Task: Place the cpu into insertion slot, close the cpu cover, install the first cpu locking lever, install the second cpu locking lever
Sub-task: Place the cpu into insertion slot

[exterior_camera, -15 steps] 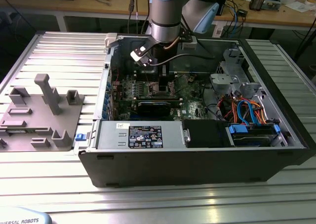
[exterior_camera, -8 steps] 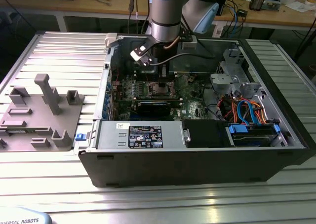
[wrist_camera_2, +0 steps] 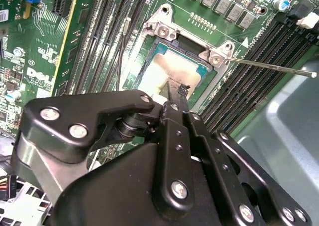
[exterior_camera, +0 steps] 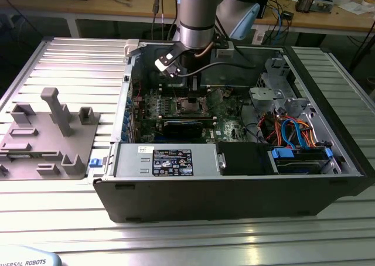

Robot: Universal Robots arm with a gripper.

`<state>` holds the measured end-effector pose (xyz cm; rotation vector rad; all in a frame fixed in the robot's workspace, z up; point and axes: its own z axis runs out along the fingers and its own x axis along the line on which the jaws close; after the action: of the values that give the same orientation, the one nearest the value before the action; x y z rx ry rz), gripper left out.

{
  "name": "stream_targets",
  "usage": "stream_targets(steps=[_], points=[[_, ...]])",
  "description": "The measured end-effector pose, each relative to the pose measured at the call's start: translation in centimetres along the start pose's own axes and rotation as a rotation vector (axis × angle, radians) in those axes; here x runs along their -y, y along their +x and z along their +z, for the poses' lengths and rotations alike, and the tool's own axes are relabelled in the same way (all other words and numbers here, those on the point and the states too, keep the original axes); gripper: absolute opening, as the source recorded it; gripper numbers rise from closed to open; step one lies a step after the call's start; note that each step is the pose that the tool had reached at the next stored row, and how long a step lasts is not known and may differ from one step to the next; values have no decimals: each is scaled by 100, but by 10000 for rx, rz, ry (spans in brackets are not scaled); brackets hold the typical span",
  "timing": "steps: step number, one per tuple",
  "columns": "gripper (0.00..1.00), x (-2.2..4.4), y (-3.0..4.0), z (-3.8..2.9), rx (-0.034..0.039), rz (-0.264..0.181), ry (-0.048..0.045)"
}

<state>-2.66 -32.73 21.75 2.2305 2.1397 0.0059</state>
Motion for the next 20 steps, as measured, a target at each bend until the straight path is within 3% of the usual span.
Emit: stream_targets(steps=[9, 20], points=[[11, -1, -1, -29, 0, 1, 0], [11, -5, -4, -132, -2, 0, -1]])
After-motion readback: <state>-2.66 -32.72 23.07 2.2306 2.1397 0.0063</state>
